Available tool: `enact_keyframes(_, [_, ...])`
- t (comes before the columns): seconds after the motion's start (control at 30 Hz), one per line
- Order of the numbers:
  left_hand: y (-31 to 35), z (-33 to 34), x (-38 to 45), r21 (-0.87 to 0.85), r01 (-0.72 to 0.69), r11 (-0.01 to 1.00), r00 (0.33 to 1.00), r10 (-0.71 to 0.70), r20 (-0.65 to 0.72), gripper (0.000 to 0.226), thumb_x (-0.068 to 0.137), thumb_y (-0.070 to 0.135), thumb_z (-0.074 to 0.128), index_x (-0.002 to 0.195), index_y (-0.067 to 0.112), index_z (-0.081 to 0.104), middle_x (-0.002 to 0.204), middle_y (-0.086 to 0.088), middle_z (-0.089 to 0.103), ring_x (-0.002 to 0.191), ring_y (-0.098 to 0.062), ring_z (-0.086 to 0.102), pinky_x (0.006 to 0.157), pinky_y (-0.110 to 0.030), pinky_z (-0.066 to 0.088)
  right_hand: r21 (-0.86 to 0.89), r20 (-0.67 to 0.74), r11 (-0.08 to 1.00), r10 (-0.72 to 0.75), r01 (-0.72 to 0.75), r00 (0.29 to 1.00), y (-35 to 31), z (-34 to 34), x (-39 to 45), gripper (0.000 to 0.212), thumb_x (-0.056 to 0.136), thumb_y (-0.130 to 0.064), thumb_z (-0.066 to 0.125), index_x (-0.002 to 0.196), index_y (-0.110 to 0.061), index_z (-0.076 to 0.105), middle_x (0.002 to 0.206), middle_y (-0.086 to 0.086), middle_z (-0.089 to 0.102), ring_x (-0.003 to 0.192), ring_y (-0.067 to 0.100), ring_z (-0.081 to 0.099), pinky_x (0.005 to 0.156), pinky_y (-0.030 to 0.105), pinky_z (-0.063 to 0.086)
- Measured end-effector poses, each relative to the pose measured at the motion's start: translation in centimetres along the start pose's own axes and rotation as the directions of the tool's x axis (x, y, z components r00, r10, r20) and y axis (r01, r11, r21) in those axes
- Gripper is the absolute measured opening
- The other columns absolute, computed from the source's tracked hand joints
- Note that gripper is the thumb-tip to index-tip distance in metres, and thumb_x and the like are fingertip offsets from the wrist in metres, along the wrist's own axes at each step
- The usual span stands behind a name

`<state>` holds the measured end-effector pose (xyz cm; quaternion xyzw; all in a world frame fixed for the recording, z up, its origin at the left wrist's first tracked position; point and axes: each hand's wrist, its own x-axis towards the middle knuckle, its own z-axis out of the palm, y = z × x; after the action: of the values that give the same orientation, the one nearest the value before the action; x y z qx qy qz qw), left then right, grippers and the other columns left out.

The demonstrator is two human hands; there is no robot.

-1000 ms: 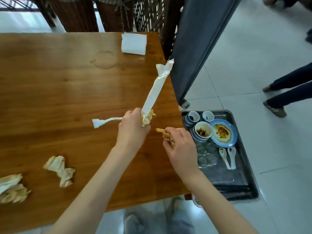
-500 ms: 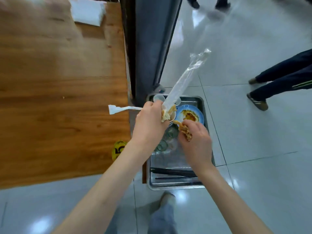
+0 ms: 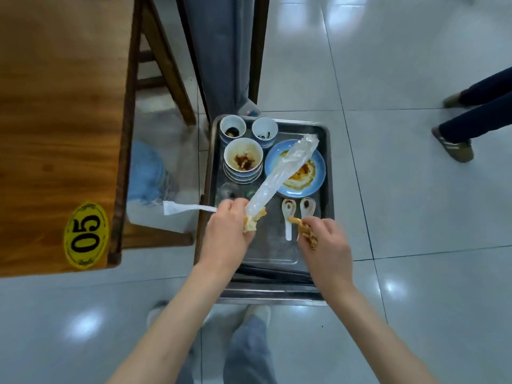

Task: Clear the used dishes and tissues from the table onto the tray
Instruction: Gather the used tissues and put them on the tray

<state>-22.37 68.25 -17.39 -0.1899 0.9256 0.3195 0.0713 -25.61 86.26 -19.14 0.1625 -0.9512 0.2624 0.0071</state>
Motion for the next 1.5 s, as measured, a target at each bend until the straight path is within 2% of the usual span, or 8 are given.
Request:
enact_keyframes(0.2, [-4.1, 6.6, -1.6, 0.011, 0.024, 1.000, 0.988, -0.025, 0.154, 0.048, 0.076, 0.008, 0.070, 0.121, 0.017, 0.055, 0.111, -0.002, 0.054, 0.094, -0.025, 0.057, 0.077, -0.031, 0.043, -0.042, 0.050, 0.998, 0.059, -0.057, 0.997, 3.8, 4.3, -2.4, 0.020, 0.072, -0.005, 0.078, 0.090, -0.007, 0.069, 0.072, 0.008, 0.060, 0.064, 0.027, 0.055, 0.048, 0.034, 0.050])
enact_keyframes(0.37, [-6.3, 10.2, -1.5, 0.061, -0.003, 0.998, 0.965, -0.013, 0.263, 0.048, 0.078, 0.009, 0.069, 0.122, 0.019, 0.053, 0.114, 0.000, 0.053, 0.098, -0.021, 0.055, 0.085, -0.033, 0.045, -0.093, 0.122, 0.991, 0.103, -0.092, 0.987, 6.6, 6.9, -4.2, 0.022, 0.071, -0.004, 0.079, 0.091, -0.005, 0.070, 0.075, 0.010, 0.063, 0.065, 0.026, 0.056, 0.050, 0.033, 0.051])
enact_keyframes(0.57, [-6.0, 13.9, -0.6, 0.103, -0.059, 0.993, 0.929, 0.017, 0.370, 0.055, 0.081, 0.015, 0.068, 0.131, 0.021, 0.046, 0.124, 0.003, 0.050, 0.106, -0.020, 0.052, 0.090, -0.029, 0.043, -0.121, 0.150, 0.987, 0.128, -0.110, 0.980, 8.4, 8.5, -5.1, 0.023, 0.069, -0.004, 0.080, 0.090, -0.005, 0.070, 0.074, 0.010, 0.063, 0.064, 0.024, 0.056, 0.049, 0.031, 0.051])
enact_keyframes(0.83, [-6.4, 14.8, 0.2, 0.138, -0.091, 0.986, 0.935, 0.037, 0.354, 0.062, 0.084, 0.010, 0.066, 0.138, 0.024, 0.040, 0.138, 0.005, 0.039, 0.115, -0.022, 0.042, 0.097, -0.030, 0.039, -0.147, 0.165, 0.982, 0.141, -0.117, 0.976, 9.2, 8.8, -5.3, 0.024, 0.063, 0.002, 0.081, 0.081, -0.005, 0.067, 0.066, 0.008, 0.057, 0.058, 0.024, 0.052, 0.043, 0.029, 0.045])
enact_keyframes(1.03, [-6.4, 14.4, 1.0, 0.187, -0.159, 0.969, 0.941, 0.092, 0.325, 0.063, 0.082, -0.002, 0.058, 0.135, 0.027, 0.040, 0.134, 0.007, 0.044, 0.107, -0.020, 0.045, 0.090, -0.028, 0.040, -0.159, 0.220, 0.985, 0.105, -0.071, 0.970, 9.0, 9.3, -5.6, 0.030, 0.057, 0.001, 0.084, 0.081, -0.007, 0.068, 0.064, 0.008, 0.057, 0.057, 0.025, 0.054, 0.040, 0.030, 0.046])
enact_keyframes(1.2, [-6.7, 14.2, 1.7, 0.264, -0.180, 0.948, 0.943, 0.090, 0.319, 0.060, 0.082, 0.011, 0.064, 0.133, 0.031, 0.040, 0.140, 0.012, 0.043, 0.108, -0.021, 0.048, 0.090, -0.032, 0.041, -0.134, 0.261, 0.989, 0.098, -0.065, 0.960, 9.1, 9.5, -5.6, 0.031, 0.060, 0.000, 0.083, 0.086, -0.008, 0.068, 0.069, 0.006, 0.059, 0.061, 0.024, 0.057, 0.041, 0.026, 0.044])
enact_keyframes(1.37, [-6.8, 14.3, 1.3, 0.104, -0.070, 0.992, 0.952, 0.035, 0.306, 0.065, 0.079, 0.008, 0.070, 0.133, 0.032, 0.044, 0.145, 0.010, 0.039, 0.116, -0.023, 0.043, 0.094, -0.032, 0.039, -0.094, 0.289, 0.989, 0.137, -0.114, 0.948, 8.6, 9.7, -5.4, 0.029, 0.067, -0.002, 0.080, 0.093, -0.009, 0.069, 0.078, 0.009, 0.062, 0.071, 0.026, 0.058, 0.048, 0.029, 0.048])
enact_keyframes(1.5, [-6.6, 14.3, 1.4, 0.053, -0.089, 0.995, 0.954, 0.070, 0.292, 0.057, 0.078, -0.002, 0.067, 0.125, 0.028, 0.055, 0.140, 0.009, 0.045, 0.115, -0.020, 0.044, 0.094, -0.027, 0.037, -0.066, 0.296, 0.991, 0.133, -0.119, 0.946, 7.8, 9.8, -4.9, 0.029, 0.071, -0.001, 0.077, 0.098, -0.009, 0.069, 0.086, 0.010, 0.062, 0.077, 0.025, 0.058, 0.058, 0.030, 0.053])
